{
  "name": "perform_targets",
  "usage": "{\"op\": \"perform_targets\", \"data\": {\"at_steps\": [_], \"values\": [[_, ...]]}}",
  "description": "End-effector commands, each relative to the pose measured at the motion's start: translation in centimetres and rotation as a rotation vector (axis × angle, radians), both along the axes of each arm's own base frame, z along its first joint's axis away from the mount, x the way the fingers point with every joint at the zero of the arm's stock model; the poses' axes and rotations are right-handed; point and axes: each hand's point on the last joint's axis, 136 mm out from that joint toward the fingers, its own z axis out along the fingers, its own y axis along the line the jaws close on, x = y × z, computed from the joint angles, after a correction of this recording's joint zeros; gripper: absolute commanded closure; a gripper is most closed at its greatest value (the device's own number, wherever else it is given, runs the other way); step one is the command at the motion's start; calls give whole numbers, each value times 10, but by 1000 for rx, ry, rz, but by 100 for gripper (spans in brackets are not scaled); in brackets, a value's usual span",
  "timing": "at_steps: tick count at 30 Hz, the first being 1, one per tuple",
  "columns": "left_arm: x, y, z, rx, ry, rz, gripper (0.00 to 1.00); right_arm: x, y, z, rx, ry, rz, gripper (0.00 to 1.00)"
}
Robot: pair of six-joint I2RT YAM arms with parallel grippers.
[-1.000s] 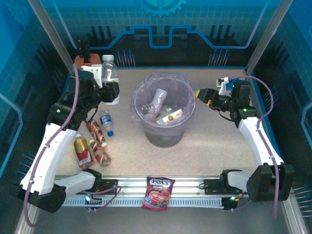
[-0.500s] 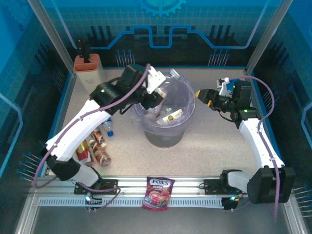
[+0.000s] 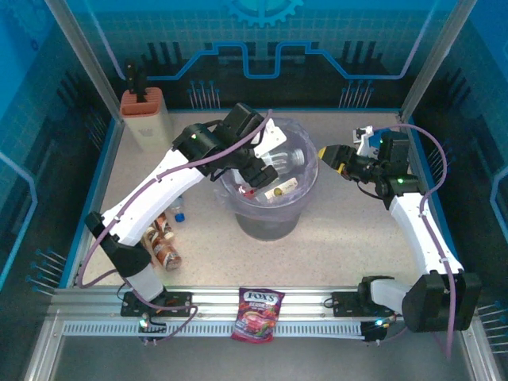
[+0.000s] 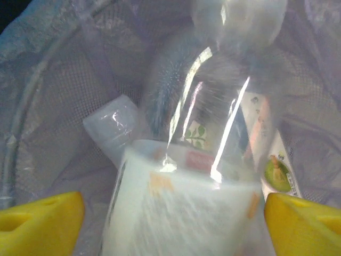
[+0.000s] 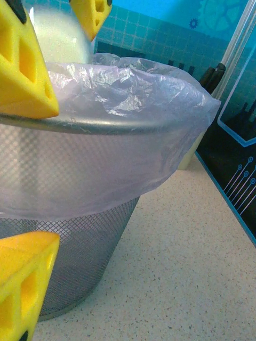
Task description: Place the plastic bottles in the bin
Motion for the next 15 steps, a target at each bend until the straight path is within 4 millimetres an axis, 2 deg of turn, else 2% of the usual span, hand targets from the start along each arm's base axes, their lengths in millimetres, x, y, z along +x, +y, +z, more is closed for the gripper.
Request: {"op": "perform_targets", "data": {"at_steps": [1, 4, 7, 11, 15], "values": [[-11, -9, 38, -131, -51, -37, 8, -3, 6, 4, -8, -25, 28, 41], [-14, -11, 50, -186, -76, -42, 10, -2, 6, 5, -8, -27, 28, 41], [-9, -7, 55, -201, -113, -7, 20, -2, 6, 5, -8, -26, 29, 41], [2, -1, 43, -191, -100, 66, 33, -1, 7, 5, -4, -28, 31, 41], [6, 8, 42, -228, -82, 129, 35, -1, 7, 5, 0, -28, 34, 41]]}}
